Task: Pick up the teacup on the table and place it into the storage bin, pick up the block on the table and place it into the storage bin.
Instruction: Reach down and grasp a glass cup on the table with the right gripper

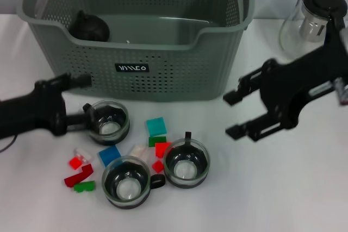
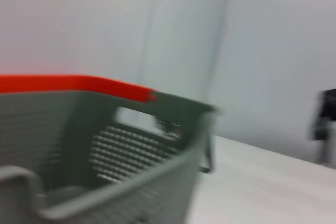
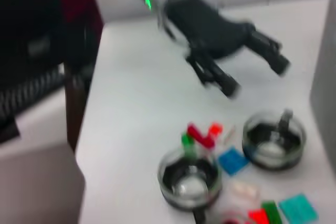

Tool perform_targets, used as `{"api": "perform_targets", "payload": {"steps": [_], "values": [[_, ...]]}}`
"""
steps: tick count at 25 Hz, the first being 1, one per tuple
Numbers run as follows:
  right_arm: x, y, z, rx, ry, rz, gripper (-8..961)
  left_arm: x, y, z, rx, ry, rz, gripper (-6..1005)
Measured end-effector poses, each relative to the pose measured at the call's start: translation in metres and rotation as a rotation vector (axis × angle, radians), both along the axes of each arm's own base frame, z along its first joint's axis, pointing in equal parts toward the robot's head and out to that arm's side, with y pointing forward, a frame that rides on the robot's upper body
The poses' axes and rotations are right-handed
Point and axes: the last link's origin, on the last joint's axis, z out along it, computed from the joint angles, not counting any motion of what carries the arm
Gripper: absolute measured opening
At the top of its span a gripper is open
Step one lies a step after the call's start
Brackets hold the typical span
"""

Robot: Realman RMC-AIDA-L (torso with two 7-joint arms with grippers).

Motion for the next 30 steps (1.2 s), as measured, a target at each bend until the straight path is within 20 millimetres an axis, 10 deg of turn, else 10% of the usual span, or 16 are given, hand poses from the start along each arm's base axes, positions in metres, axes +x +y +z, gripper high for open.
{"api": "perform_targets", "payload": {"steps": [18, 30], "values": [[0.001, -0.010, -0.106, -0.061, -0.254, 0.184, 687, -0.011, -0.030, -0.005, -0.140, 0.057, -0.020, 904], [-0.002, -0.021, -0.136, -0.072, -0.325, 0.271, 682, -0.010, -0.027, -0.008, -0.124, 0.046, -0.002, 905]]}}
